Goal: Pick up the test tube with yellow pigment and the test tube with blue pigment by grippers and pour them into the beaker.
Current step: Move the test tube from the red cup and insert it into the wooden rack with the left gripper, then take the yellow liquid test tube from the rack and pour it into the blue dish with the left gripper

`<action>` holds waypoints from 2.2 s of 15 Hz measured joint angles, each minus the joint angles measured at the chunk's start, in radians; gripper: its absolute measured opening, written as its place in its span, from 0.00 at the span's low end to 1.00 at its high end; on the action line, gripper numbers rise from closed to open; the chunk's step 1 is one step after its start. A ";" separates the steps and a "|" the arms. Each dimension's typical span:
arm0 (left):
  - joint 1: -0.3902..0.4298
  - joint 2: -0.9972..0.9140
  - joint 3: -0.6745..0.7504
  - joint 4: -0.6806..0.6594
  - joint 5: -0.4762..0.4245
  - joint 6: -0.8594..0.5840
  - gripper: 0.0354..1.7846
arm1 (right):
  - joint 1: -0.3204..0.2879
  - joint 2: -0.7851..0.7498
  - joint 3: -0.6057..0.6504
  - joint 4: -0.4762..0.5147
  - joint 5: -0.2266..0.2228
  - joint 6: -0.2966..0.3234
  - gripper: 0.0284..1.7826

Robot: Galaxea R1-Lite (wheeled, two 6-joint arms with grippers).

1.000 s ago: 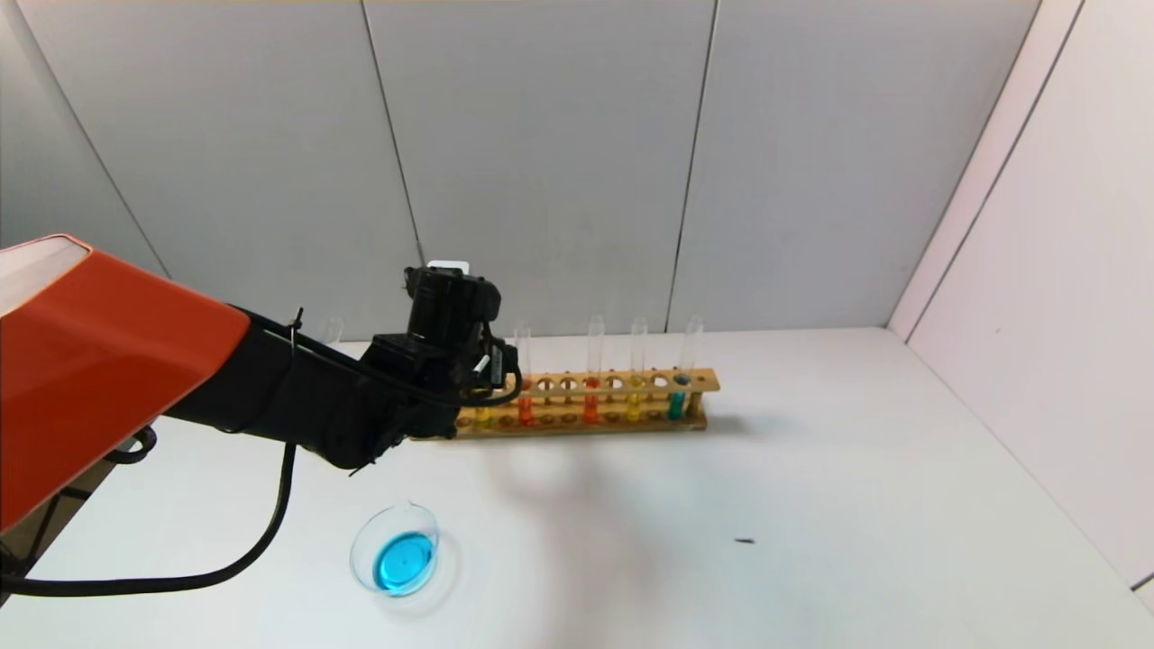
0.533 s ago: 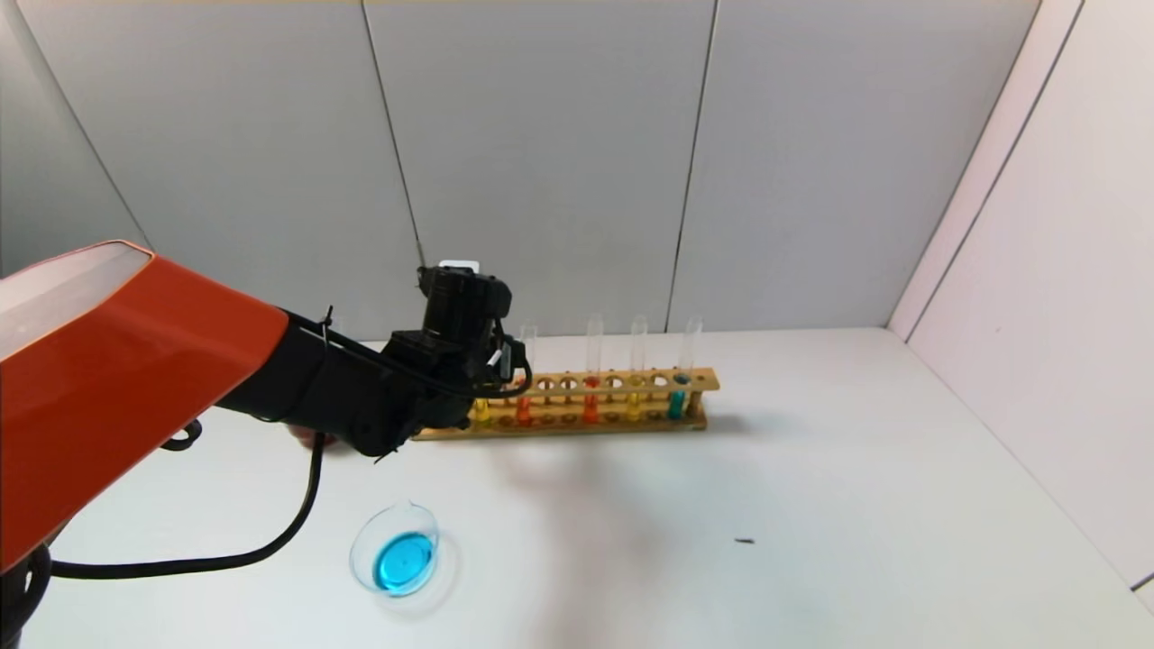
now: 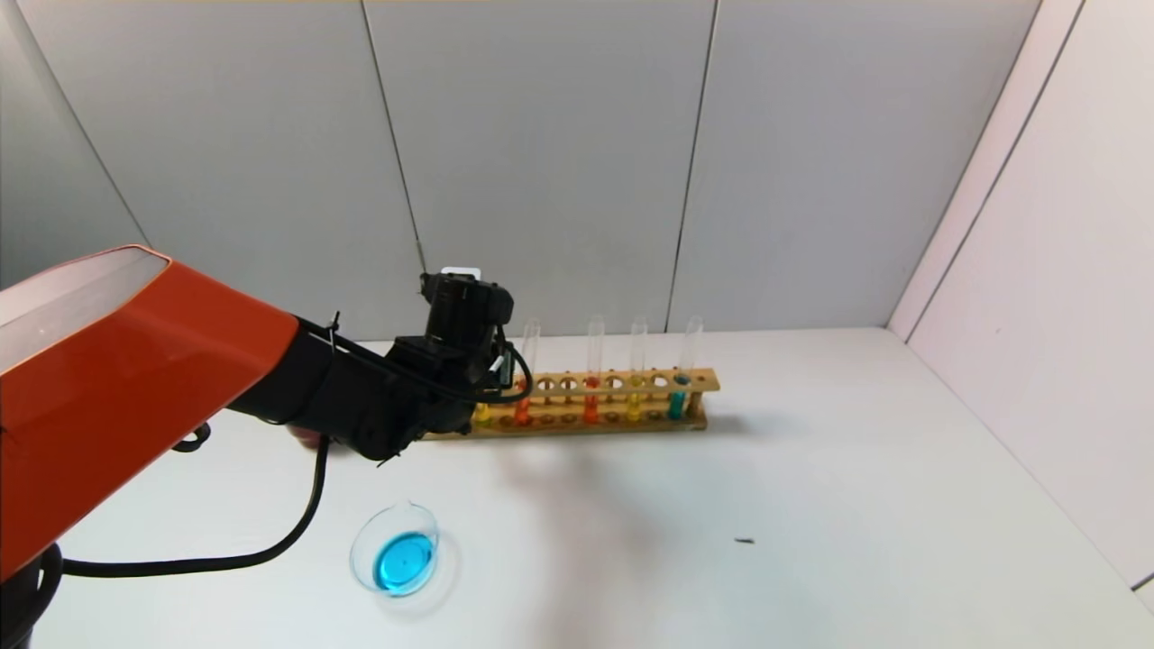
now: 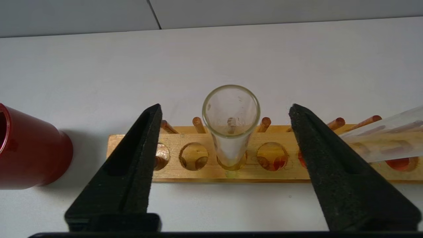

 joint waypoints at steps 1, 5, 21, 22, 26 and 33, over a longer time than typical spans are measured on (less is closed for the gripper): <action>-0.001 -0.002 0.002 0.000 0.000 -0.001 0.63 | 0.000 0.000 0.000 0.000 0.000 0.000 0.95; -0.001 -0.018 0.021 0.000 0.002 -0.007 0.22 | 0.000 0.000 0.000 0.000 0.000 0.000 0.95; -0.018 -0.092 0.035 -0.029 0.022 0.064 0.15 | 0.000 0.000 0.000 0.000 0.000 0.000 0.95; -0.018 -0.098 0.031 -0.028 0.023 0.070 0.15 | 0.000 0.000 0.000 0.000 0.000 0.000 0.95; -0.016 -0.114 -0.001 0.004 0.023 0.081 0.15 | 0.000 0.000 0.000 0.000 0.000 0.000 0.95; -0.007 -0.125 -0.079 0.076 0.025 0.084 0.15 | 0.000 0.000 0.000 0.000 0.000 0.000 0.95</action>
